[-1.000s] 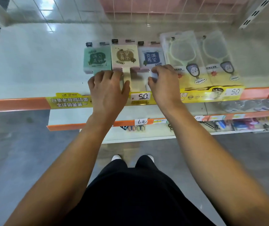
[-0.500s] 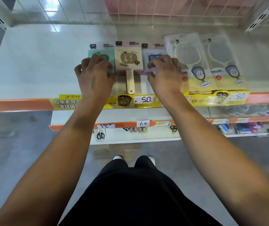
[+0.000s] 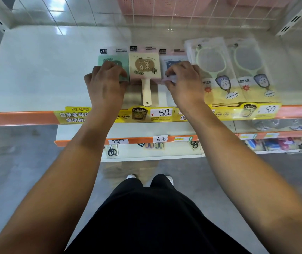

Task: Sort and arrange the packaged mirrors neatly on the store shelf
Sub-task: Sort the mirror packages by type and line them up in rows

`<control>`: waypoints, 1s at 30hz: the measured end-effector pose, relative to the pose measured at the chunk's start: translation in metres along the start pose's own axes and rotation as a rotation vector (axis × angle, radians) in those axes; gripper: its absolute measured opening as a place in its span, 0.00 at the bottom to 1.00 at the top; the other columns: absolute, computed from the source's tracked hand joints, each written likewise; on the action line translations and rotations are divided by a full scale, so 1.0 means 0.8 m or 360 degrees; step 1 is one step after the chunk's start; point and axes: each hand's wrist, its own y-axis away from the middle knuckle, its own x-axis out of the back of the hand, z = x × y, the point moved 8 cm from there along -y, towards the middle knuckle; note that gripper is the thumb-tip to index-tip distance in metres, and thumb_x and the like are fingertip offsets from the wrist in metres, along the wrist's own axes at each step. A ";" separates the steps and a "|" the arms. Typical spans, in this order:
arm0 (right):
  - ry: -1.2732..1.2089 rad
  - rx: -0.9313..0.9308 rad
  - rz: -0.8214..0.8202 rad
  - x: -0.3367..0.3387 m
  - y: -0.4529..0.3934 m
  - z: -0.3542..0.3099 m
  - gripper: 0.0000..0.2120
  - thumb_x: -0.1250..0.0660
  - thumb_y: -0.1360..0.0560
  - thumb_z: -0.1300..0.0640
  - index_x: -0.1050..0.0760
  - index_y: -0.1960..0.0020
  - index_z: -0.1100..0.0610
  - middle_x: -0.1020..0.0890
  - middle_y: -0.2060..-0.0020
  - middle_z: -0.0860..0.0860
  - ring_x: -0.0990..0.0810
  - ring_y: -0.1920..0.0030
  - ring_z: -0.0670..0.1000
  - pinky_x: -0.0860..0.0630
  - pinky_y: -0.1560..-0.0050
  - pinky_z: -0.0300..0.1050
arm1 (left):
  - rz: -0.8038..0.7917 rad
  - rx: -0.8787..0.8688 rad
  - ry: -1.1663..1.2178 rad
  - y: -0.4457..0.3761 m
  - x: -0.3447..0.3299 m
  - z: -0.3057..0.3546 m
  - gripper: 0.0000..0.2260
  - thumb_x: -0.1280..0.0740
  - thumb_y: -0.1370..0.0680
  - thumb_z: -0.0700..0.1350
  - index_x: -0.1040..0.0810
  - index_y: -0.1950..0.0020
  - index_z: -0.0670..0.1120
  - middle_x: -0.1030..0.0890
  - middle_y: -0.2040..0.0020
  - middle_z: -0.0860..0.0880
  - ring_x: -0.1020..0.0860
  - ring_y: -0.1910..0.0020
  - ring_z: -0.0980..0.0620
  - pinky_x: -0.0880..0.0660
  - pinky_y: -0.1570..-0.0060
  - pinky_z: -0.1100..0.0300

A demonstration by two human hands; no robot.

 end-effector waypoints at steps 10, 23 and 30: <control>-0.0052 0.0054 -0.0053 0.003 -0.002 0.000 0.12 0.27 0.28 0.55 0.21 0.47 0.55 0.23 0.45 0.53 0.28 0.43 0.58 0.30 0.46 0.48 | -0.0044 -0.0036 0.0012 -0.003 0.000 0.002 0.12 0.30 0.28 0.47 0.21 0.45 0.50 0.24 0.40 0.49 0.28 0.40 0.42 0.36 0.44 0.51; -0.0062 0.0174 -0.0129 -0.015 -0.013 -0.023 0.15 0.30 0.27 0.45 0.22 0.44 0.52 0.20 0.47 0.50 0.24 0.43 0.57 0.27 0.43 0.54 | -0.0114 -0.0139 0.0127 -0.002 -0.005 0.014 0.12 0.32 0.27 0.45 0.20 0.43 0.51 0.23 0.39 0.51 0.28 0.38 0.44 0.36 0.45 0.52; -0.0066 0.0074 -0.0115 0.002 -0.011 -0.023 0.17 0.38 0.24 0.53 0.25 0.36 0.51 0.25 0.39 0.51 0.30 0.37 0.57 0.31 0.39 0.51 | -0.0072 -0.0168 0.0140 0.000 0.001 0.018 0.17 0.37 0.27 0.42 0.22 0.39 0.51 0.24 0.39 0.49 0.28 0.38 0.43 0.33 0.42 0.48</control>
